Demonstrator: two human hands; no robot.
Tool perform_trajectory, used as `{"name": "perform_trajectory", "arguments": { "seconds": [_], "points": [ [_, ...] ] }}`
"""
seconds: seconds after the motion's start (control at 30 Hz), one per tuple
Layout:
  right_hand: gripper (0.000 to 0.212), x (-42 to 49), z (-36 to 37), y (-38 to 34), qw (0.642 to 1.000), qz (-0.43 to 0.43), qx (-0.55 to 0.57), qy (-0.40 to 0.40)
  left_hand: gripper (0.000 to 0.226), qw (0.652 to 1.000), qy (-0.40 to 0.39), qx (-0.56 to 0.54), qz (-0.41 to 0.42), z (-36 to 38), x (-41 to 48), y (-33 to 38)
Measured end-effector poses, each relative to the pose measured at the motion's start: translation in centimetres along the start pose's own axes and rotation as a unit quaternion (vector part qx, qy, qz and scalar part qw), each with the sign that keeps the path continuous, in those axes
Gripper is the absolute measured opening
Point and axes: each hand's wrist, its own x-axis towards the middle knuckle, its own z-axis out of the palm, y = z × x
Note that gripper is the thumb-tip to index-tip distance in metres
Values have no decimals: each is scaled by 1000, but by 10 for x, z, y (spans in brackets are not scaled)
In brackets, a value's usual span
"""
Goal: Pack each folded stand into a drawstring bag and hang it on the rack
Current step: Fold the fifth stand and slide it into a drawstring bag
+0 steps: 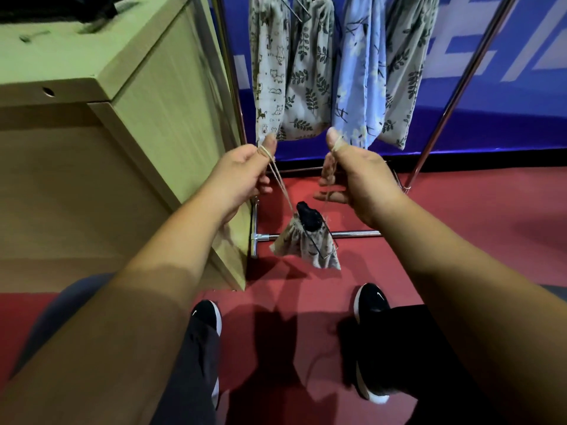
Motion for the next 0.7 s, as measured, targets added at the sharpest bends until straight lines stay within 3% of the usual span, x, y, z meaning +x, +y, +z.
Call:
{"name": "perform_trajectory", "arguments": {
  "seconds": [0.2, 0.3, 0.43, 0.7],
  "points": [
    [42, 1, 17, 8, 997, -57, -44, 4, 21, 999, -16, -38, 18, 9, 1, 3],
    [41, 8, 17, 8, 995, -71, -64, 36, 21, 998, -58, -26, 15, 18, -5, 9],
    [56, 17, 20, 12, 993, -70, -75, 52, 27, 994, -108, -15, 14, 31, -12, 12],
    [39, 17, 25, 16, 997, -60, -36, 17, 27, 994, -99, -36, -4, 35, -10, 17]
  ]
}}
